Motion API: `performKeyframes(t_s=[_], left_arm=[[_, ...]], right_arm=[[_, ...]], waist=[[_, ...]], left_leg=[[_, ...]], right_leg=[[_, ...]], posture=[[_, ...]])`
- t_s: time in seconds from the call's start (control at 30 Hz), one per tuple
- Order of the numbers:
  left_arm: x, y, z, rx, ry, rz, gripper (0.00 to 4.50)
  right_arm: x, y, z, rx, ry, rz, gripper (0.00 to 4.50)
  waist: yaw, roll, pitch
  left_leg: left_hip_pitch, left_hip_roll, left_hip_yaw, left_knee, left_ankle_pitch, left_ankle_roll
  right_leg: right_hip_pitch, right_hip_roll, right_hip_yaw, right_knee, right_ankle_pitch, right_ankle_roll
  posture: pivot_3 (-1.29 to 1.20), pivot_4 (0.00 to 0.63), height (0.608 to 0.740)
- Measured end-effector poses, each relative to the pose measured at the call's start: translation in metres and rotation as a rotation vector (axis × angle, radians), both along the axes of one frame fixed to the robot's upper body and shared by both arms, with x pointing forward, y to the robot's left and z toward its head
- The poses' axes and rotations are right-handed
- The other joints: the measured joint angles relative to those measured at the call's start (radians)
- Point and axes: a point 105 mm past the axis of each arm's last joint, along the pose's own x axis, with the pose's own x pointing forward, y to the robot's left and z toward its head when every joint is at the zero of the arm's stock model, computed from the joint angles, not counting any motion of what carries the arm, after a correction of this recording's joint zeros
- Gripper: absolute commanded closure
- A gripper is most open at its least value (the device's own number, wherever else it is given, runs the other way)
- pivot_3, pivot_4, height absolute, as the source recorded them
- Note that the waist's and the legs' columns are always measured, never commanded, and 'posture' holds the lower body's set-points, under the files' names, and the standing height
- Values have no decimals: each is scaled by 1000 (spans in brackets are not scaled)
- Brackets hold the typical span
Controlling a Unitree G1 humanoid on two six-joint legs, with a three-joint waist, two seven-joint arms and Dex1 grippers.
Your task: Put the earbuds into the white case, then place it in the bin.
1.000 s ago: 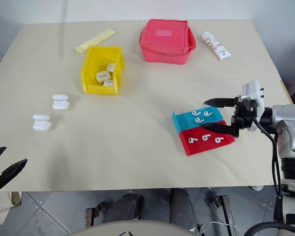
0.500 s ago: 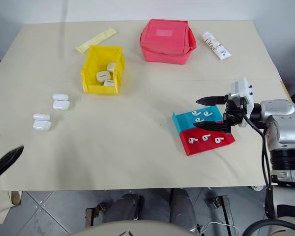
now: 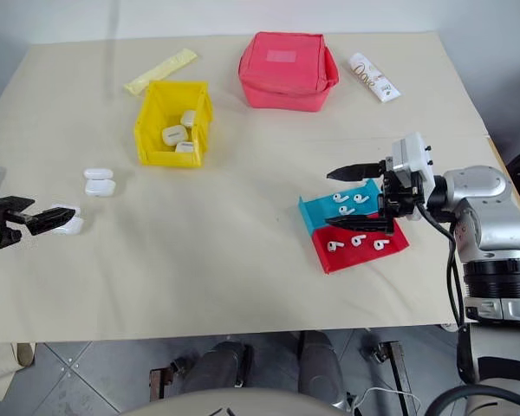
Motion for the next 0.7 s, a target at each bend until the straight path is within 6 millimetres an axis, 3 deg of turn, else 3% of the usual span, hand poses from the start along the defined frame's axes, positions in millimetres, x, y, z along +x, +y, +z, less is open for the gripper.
performKeyframes(t_s=[0.2, 0.4, 0.7], left_arm=[[4, 1, -10, -14, 174, 62, 36], [12, 14, -20, -7, 244, 143, 36], [29, 12, -35, -43, 272, 159, 36]], right_arm=[[-1, -2, 4, -11, -6, 8, 0], [-2, -2, 6, -7, -10, 17, 0], [-8, -2, 7, -19, -18, 32, 0]], waist=[[-1, -1, -1], [0, -2, -1], [5, -5, -2]], left_leg=[[-1, 0, 0, 1, 0, -1], [-1, -1, 1, 1, 1, -1], [-2, -2, 1, 3, 1, -1]], right_leg=[[-1, 0, 0, 1, 0, 0], [-1, 0, 0, 1, 0, 0], [-1, 0, 0, 3, 0, 0]], posture=[[0, 150, 740], [0, 150, 740], [0, 150, 740]])
